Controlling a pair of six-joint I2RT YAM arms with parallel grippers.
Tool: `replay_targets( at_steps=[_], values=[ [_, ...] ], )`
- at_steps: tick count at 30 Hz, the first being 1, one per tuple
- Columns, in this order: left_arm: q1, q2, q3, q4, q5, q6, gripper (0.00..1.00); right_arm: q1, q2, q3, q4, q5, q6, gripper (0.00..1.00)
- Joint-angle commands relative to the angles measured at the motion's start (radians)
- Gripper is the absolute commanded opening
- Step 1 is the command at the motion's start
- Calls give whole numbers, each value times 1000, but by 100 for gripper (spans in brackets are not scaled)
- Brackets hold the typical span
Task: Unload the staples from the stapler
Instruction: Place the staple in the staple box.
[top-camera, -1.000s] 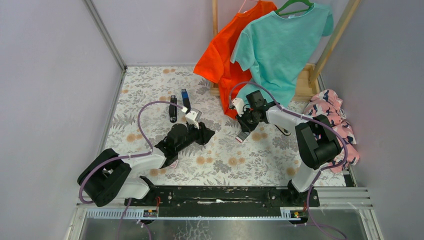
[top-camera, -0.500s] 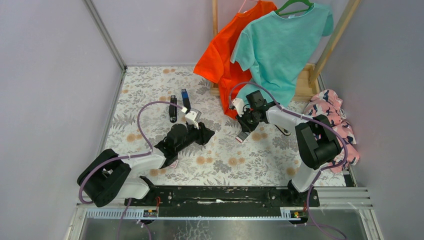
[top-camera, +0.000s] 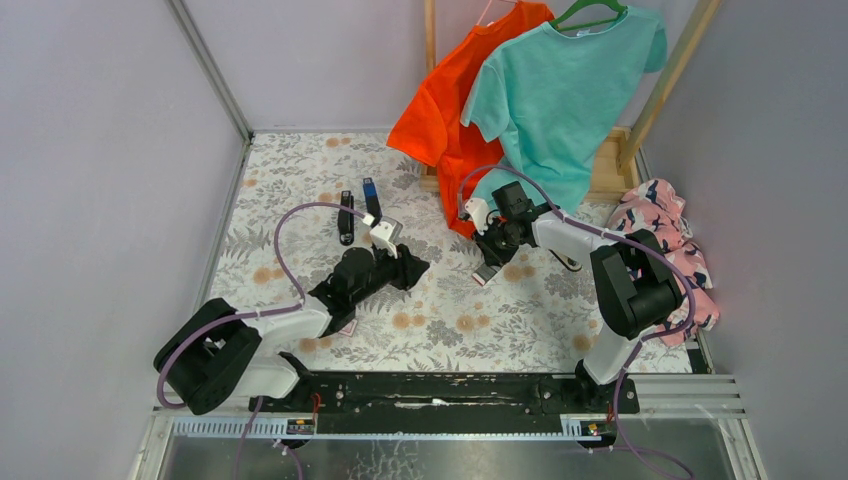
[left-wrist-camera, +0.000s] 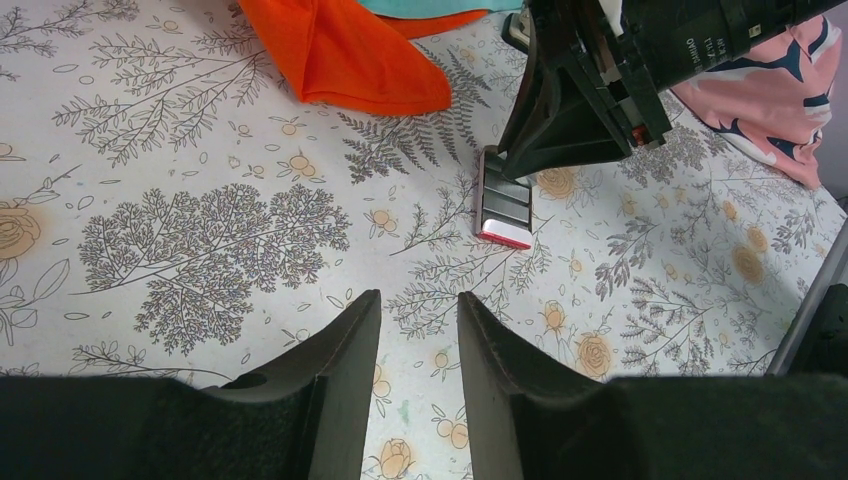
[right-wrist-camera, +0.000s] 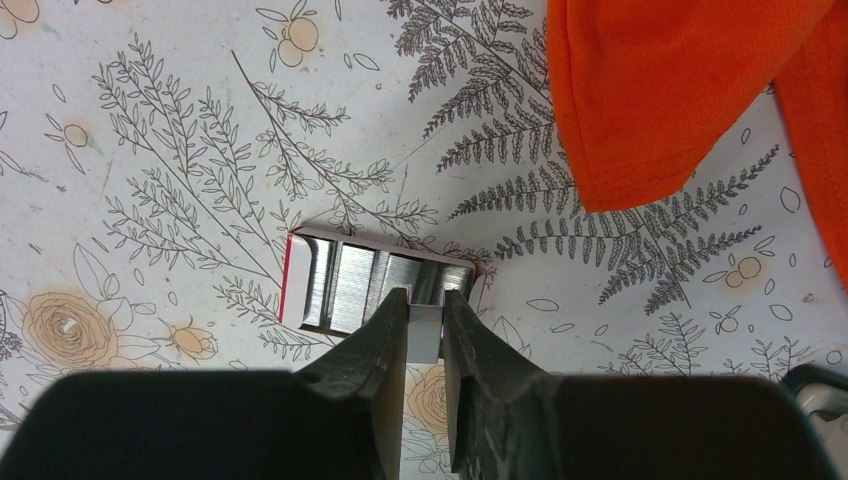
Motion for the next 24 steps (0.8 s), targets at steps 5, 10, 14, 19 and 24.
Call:
replay_targets(
  at_steps=[5, 10, 14, 19, 24],
  values=[
    [7, -27, -1, 62, 1, 18, 42, 10, -17, 10, -17, -1, -3, 25],
    [8, -33, -1, 59, 1, 17, 42, 11, -13, 12, -20, 1, -2, 27],
    [8, -36, -6, 59, 0, 18, 42, 11, -11, 11, -20, 1, -1, 28],
    [7, -42, -9, 56, -2, 17, 42, 11, -13, 14, -19, 2, 4, 29],
    [8, -48, -10, 54, 0, 17, 42, 10, -14, 17, -23, 3, 6, 30]
  ],
)
